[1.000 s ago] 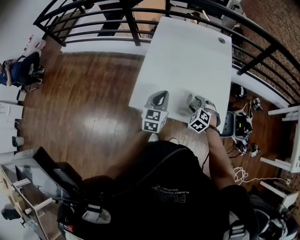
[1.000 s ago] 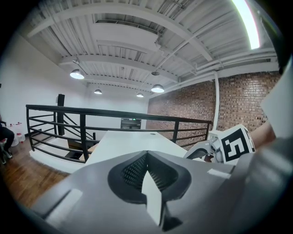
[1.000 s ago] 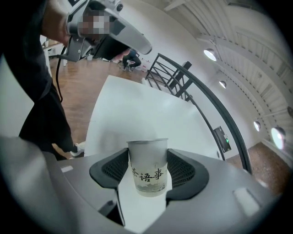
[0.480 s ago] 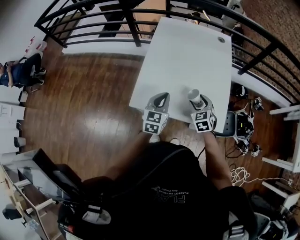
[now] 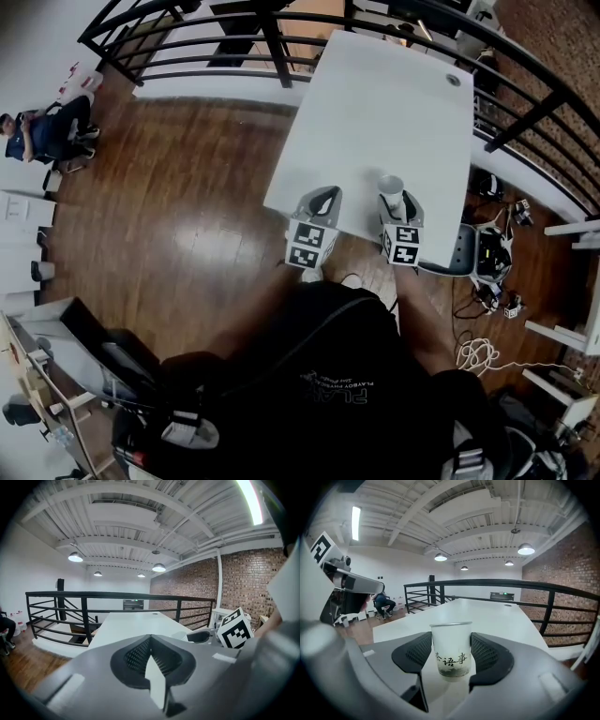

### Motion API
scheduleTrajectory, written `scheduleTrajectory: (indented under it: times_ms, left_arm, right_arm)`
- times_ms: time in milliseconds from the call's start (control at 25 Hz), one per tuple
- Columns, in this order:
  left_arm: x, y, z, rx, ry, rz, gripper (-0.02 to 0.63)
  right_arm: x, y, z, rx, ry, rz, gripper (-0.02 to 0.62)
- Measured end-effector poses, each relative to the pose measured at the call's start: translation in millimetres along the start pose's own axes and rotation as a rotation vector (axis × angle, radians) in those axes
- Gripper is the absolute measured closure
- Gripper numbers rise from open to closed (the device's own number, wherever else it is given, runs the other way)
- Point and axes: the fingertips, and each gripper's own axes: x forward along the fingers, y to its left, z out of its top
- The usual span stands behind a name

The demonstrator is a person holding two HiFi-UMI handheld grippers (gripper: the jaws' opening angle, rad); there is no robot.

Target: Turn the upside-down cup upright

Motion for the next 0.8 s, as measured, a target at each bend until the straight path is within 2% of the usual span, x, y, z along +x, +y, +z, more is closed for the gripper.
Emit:
scheduleTrajectory:
  times_ms: [480,800]
  left_arm:
    - [-4,-3,2,0.012,0.002,-0.017,0.606]
    - [1,-16,2,0.024,-0.001,-0.041,0.606]
  right_arm:
    - [-6,11,-9,0.005,-0.012,0.004,0.318]
    - [-21,3,-22,0.035,0.007,-0.002,0.319]
